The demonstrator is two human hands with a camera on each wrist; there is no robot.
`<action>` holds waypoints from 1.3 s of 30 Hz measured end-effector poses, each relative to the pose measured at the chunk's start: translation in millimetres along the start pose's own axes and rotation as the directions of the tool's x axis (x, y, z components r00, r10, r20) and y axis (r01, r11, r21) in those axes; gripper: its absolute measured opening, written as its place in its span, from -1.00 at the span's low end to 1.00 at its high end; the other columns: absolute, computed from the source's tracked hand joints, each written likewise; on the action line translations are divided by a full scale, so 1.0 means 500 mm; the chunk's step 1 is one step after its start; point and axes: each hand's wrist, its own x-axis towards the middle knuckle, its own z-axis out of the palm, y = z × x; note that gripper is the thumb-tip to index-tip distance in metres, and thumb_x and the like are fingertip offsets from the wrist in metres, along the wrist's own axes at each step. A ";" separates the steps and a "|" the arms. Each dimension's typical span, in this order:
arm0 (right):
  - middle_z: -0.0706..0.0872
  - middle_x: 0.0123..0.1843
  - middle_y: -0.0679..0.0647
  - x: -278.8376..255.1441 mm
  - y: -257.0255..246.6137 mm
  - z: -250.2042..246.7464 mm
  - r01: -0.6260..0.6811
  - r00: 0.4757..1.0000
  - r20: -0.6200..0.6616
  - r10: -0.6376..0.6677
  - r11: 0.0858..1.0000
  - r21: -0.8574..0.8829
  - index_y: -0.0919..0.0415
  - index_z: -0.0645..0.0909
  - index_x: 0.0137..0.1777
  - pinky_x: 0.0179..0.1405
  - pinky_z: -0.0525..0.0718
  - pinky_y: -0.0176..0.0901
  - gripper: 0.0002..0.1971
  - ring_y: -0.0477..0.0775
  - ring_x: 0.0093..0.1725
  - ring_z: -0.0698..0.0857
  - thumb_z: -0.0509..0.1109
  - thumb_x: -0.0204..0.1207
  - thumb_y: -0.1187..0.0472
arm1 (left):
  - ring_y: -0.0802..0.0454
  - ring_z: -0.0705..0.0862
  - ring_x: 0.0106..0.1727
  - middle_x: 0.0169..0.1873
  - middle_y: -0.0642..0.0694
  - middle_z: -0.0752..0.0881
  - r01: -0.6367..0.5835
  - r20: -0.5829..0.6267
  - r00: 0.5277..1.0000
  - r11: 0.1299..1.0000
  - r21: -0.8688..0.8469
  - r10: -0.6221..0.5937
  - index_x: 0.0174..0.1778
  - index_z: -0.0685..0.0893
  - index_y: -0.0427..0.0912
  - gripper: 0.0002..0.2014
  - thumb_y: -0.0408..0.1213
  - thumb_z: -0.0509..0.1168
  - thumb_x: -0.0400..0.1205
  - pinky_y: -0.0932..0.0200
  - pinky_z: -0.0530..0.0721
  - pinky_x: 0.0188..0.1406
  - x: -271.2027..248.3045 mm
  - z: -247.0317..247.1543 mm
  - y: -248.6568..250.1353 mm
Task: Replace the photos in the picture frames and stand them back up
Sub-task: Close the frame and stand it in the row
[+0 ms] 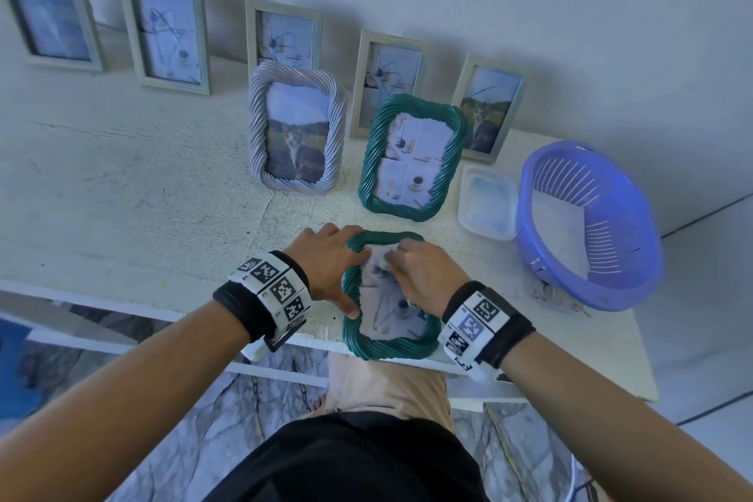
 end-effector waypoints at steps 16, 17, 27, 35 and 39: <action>0.65 0.00 0.19 -0.047 0.024 -0.012 0.026 0.993 0.116 -0.038 0.994 0.102 0.21 0.70 0.22 -0.07 0.52 -0.04 -0.68 0.25 0.02 0.64 0.16 0.70 0.14 | -0.20 0.27 0.54 0.69 -0.06 0.03 0.009 -0.008 1.000 1.000 0.020 -0.009 0.65 0.23 0.11 -0.03 0.47 0.33 0.36 -0.16 0.40 0.43 0.002 0.003 0.002; 0.64 0.00 0.17 -0.065 0.025 -0.007 0.056 0.989 0.131 -0.071 0.992 0.114 0.18 0.70 0.21 -0.06 0.54 -0.03 -0.69 0.23 0.01 0.64 0.16 0.70 0.15 | -0.20 0.27 0.54 0.69 -0.06 0.02 0.007 -0.005 1.000 1.000 0.019 -0.007 0.65 0.23 0.10 -0.03 0.47 0.33 0.36 -0.16 0.40 0.43 0.003 0.002 0.001; 0.63 0.00 0.18 -0.012 0.041 -0.012 -0.013 0.998 0.058 0.013 1.000 -0.003 0.26 0.69 0.18 -0.10 0.51 -0.03 -0.73 0.26 0.00 0.65 0.18 0.67 0.27 | -0.20 0.25 0.54 0.68 -0.06 0.01 -0.003 0.006 1.000 1.000 0.025 0.003 0.64 0.23 0.11 -0.03 0.49 0.31 0.36 -0.17 0.41 0.41 0.006 0.006 -0.001; 0.62 0.09 0.12 -0.088 0.031 -0.004 0.185 0.968 0.177 -0.179 0.983 -0.016 0.21 0.66 0.22 -0.01 0.57 -0.09 -0.75 0.12 0.09 0.63 0.18 0.69 0.25 | -0.21 0.25 0.54 0.68 -0.06 0.01 0.004 0.036 0.999 1.000 0.017 -0.004 0.64 0.25 0.08 -0.03 0.45 0.35 0.37 -0.19 0.44 0.41 0.008 -0.002 0.004; 0.63 0.03 0.17 -0.026 0.047 -0.005 0.023 0.998 0.062 -0.023 1.000 -0.015 0.26 0.67 0.21 -0.08 0.52 -0.05 -0.74 0.23 0.01 0.66 0.18 0.67 0.30 | -0.20 0.25 0.54 0.68 -0.05 0.01 0.009 0.035 0.999 1.000 0.025 -0.010 0.63 0.27 0.09 -0.04 0.46 0.35 0.36 -0.20 0.47 0.37 0.009 -0.003 0.006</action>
